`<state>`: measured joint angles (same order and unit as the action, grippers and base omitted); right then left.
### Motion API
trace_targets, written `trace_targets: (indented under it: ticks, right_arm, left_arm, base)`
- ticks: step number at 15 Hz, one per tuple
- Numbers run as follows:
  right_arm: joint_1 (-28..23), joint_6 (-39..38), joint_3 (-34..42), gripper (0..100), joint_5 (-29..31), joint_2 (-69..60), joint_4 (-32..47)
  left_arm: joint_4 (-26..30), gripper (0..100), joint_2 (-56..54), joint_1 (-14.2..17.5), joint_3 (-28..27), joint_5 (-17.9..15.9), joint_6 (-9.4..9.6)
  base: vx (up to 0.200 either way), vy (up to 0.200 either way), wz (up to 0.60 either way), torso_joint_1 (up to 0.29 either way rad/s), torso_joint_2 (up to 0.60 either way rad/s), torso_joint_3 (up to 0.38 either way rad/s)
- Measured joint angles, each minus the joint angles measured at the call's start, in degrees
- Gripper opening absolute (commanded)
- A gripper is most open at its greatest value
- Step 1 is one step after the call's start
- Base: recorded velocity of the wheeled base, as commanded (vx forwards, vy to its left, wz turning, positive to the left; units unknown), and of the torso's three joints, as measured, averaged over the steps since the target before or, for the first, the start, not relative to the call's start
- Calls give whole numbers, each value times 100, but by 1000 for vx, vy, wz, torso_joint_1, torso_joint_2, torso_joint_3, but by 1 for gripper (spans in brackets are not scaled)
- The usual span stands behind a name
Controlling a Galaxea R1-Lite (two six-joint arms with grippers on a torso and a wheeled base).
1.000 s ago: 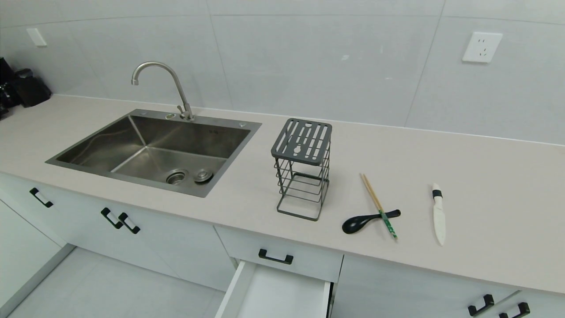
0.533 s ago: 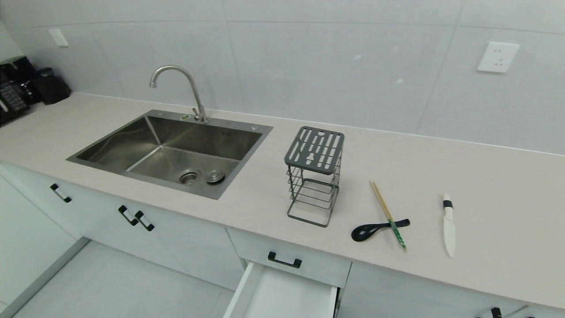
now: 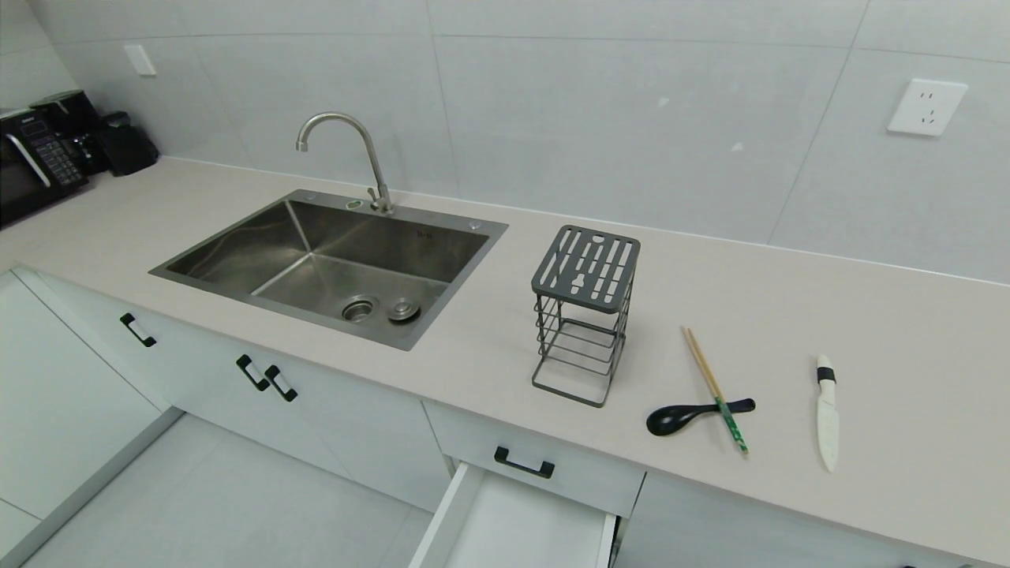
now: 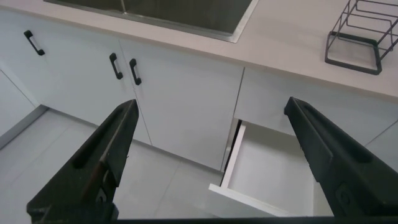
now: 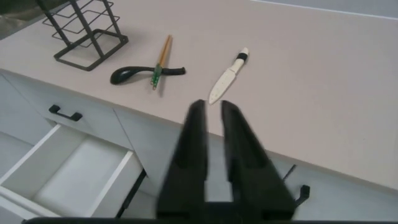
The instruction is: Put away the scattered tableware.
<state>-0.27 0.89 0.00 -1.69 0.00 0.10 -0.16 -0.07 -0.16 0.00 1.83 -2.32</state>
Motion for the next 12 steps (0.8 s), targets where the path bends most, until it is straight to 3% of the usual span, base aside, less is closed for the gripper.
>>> trace_targets:
  ticks: [6,10,12]
  right_arm:
    - [0,56,0,100,-57,0,-34]
    - [0,233,0,100,-378,5,-1872]
    - [6,266,-41,100,-689,193,-1824]
  left_arm:
    - [0,100,0,-2,0,2,-2]
    - [0,100,0,-2,0,5,-4]
    - [0,100,0,0,0,0,-2]
  base:
    - [0,0,0,0,0,0]
    - [0,0,0,0,0,0]
    - [0,0,0,0,0,0]
